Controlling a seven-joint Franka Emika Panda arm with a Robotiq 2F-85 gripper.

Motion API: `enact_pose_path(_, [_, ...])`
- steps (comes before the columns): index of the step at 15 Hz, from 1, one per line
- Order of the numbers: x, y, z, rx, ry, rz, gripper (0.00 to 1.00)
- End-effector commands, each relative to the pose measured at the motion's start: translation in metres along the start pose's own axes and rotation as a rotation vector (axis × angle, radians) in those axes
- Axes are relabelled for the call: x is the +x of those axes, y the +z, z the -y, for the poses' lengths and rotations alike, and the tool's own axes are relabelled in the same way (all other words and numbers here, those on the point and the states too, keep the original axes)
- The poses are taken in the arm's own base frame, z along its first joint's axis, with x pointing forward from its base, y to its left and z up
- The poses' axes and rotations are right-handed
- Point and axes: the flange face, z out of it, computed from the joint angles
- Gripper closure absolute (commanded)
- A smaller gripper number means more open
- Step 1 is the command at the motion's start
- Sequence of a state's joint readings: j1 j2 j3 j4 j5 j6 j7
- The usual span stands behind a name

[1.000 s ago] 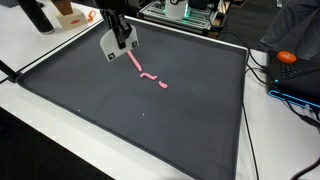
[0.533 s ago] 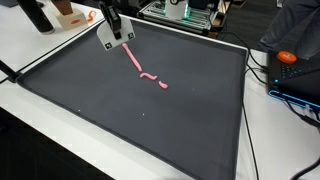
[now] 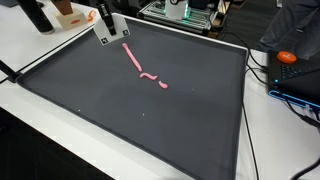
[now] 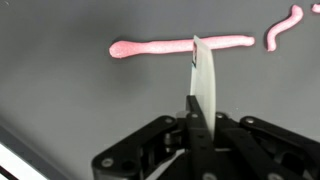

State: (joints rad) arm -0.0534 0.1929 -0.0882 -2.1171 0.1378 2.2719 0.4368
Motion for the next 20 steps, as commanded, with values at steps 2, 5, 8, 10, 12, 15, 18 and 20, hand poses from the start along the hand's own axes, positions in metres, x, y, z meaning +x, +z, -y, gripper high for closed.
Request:
enact_pose_path(2, [-0.008, 0.006, -0.036, 0.051, 0.035, -0.005, 0.99])
enact_pose_path(5, [-0.009, 0.010, -0.053, 0.068, 0.050, -0.011, 0.99])
enact_pose_path(8, [-0.011, 0.010, -0.066, 0.084, 0.064, -0.022, 0.99])
enact_pose_path(10, [-0.012, 0.009, -0.072, 0.091, 0.068, -0.028, 0.99])
enact_pose_path(12, [-0.014, 0.007, -0.073, 0.094, 0.061, -0.033, 0.99])
enact_pose_path(15, [-0.016, 0.002, -0.068, 0.095, 0.035, -0.044, 0.99])
enact_pose_path(18, [-0.021, -0.004, -0.055, 0.089, -0.007, -0.053, 0.99])
enact_pose_path(20, [-0.026, -0.008, -0.043, 0.086, -0.033, -0.056, 0.99])
